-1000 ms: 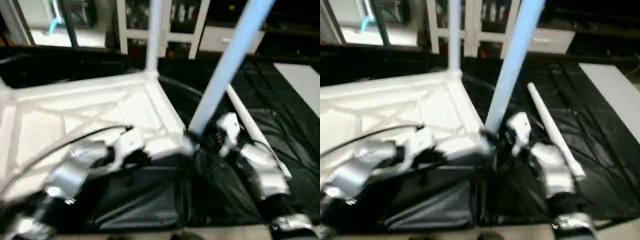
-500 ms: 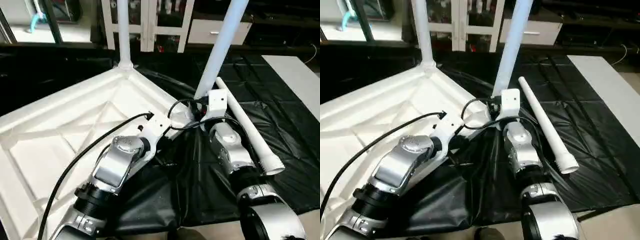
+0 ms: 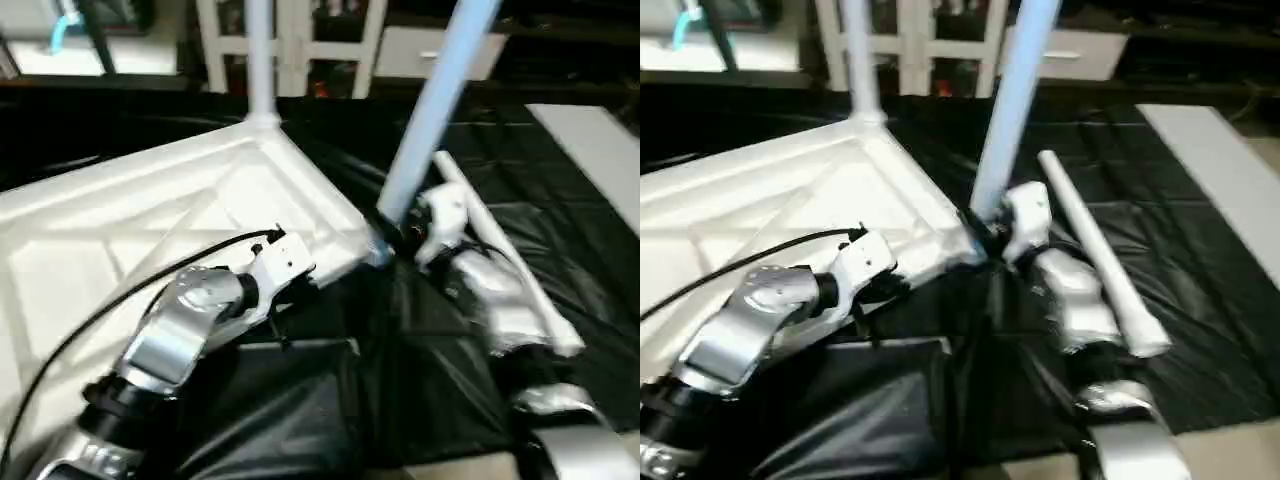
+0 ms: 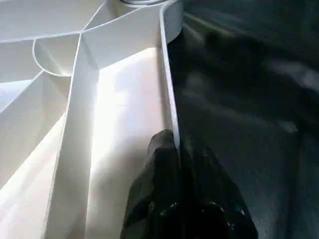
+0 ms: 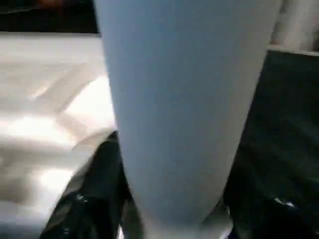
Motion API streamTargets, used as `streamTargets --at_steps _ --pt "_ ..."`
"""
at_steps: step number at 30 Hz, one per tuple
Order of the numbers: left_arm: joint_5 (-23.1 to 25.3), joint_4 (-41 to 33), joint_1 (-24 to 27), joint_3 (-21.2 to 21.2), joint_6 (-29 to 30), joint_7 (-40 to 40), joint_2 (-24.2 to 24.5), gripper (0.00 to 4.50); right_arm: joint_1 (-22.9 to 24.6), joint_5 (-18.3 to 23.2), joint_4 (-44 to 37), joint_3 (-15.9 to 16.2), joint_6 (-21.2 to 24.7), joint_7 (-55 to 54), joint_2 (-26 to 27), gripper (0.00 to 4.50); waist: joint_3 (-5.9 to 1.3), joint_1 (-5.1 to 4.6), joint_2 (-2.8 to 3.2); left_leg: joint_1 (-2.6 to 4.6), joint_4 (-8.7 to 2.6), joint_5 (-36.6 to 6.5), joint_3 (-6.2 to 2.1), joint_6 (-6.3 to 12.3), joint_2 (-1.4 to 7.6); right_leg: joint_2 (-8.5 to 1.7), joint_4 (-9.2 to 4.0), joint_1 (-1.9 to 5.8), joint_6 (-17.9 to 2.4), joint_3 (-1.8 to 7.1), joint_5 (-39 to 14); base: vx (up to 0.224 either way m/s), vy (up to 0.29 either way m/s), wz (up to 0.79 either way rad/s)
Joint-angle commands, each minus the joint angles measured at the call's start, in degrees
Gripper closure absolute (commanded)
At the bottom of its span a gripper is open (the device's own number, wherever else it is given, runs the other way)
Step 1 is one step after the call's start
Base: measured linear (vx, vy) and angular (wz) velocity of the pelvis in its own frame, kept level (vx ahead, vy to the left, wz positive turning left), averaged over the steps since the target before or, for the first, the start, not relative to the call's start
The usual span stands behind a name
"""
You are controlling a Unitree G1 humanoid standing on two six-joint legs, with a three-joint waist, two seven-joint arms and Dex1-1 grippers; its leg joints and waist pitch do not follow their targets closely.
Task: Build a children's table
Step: Insert table leg to table base
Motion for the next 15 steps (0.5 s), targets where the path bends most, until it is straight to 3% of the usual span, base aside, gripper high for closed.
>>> streamTargets --at_steps 1,2,5,9,12,15 --pt "-3.06 1.15 2.49 -3.2 -3.07 -6.89 1.01 4.5 1.33 -0.41 -1.69 2.22 1.22 7.19 -2.5 1.49 -2.52 0.31 0.05 0.89 -4.85 -9.4 -2.31 5.97 5.84 -4.32 -2.55 1.92 -15.14 2.88 1.57 0.0 0.0 0.0" --pt "-3.64 0.84 3.01 -3.13 -5.06 -9.47 2.79 4.5 1.63 -0.18 -3.57 2.5 0.98 11.26 -4.95 1.43 -2.67 0.9 0.33 1.22 -4.36 -5.33 -2.06 8.16 5.8 -4.38 -2.24 1.87 -15.91 2.83 4.83 0.0 0.0 0.0" --pt "-3.99 0.64 3.44 -2.84 -6.33 -11.63 4.08 4.5 2.09 1.38 -5.88 2.15 2.29 15.22 -7.15 1.37 -2.58 1.78 0.48 1.54 -3.77 0.75 -1.63 11.84 5.87 -4.35 -1.58 1.76 -17.03 2.84 9.84 0.0 0.0 0.0" --pt "-4.75 0.24 3.77 -2.42 -5.9 -12.94 5.0 4.5 2.12 4.51 -7.84 0.45 3.88 19.42 -8.95 1.37 -2.66 2.39 0.5 1.72 -3.57 2.39 -1.6 12.88 6.0 -4.26 -1.38 1.85 -17.62 2.72 8.14 0.0 0.0 0.0" --pt "-5.56 0.12 3.91 -2.14 -5.39 -13.06 5.18 4.5 2.35 7.34 -9.76 -0.86 4.95 21.8 -10.0 1.37 -2.63 2.59 0.18 1.82 -3.57 1.35 -1.5 12.4 6.05 -4.17 -1.53 1.84 -17.65 2.68 4.3 0.0 0.0 0.0" --pt "-6.07 1.89 3.69 -1.73 -6.27 -13.05 5.37 4.5 3.12 9.4 -12.56 -1.97 6.7 24.15 -11.16 1.37 -2.65 2.74 0.3 1.9 -3.45 1.46 -1.43 12.16 6.07 -4.2 -1.49 1.83 -17.29 2.69 3.23 0.0 0.0 0.0"
